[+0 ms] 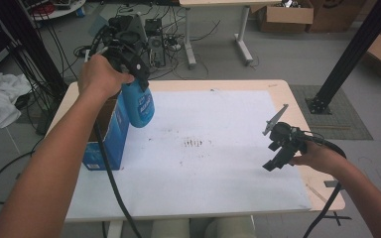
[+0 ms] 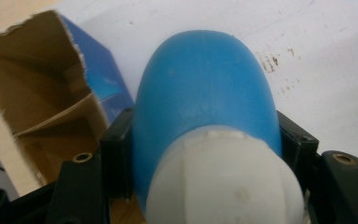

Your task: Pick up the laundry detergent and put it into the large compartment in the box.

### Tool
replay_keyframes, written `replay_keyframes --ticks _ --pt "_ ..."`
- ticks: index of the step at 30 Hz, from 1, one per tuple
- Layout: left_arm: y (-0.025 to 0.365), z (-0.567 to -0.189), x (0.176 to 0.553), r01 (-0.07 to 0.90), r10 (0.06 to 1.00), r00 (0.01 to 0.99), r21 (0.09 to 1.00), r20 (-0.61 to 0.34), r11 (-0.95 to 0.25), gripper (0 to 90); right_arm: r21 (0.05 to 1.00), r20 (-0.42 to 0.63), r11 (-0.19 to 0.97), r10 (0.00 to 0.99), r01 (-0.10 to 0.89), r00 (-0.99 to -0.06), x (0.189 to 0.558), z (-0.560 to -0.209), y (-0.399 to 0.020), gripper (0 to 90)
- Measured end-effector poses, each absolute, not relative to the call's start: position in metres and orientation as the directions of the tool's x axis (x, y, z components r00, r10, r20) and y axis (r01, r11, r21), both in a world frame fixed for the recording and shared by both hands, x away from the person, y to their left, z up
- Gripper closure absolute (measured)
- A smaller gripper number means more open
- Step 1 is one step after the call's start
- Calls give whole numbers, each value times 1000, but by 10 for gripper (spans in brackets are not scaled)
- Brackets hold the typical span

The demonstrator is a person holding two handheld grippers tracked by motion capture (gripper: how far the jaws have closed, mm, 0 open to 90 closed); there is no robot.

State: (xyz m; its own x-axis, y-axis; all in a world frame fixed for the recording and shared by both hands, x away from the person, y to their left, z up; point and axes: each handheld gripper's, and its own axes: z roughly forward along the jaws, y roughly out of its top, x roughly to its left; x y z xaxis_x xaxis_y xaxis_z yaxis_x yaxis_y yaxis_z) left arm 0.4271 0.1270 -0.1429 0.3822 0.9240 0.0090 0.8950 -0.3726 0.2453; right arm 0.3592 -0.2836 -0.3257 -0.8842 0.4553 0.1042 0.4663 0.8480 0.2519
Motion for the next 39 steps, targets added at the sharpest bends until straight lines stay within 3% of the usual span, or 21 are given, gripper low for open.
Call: replay_keyframes --ticks 19,39 --pt "173 -86 403 935 985 175 311 13 -170 380 270 88 862 422 429 -902 359 -319 -276 177" --pt "211 -101 396 948 996 27 315 80 -51 381 271 88 861 424 431 -901 358 -318 -274 177"
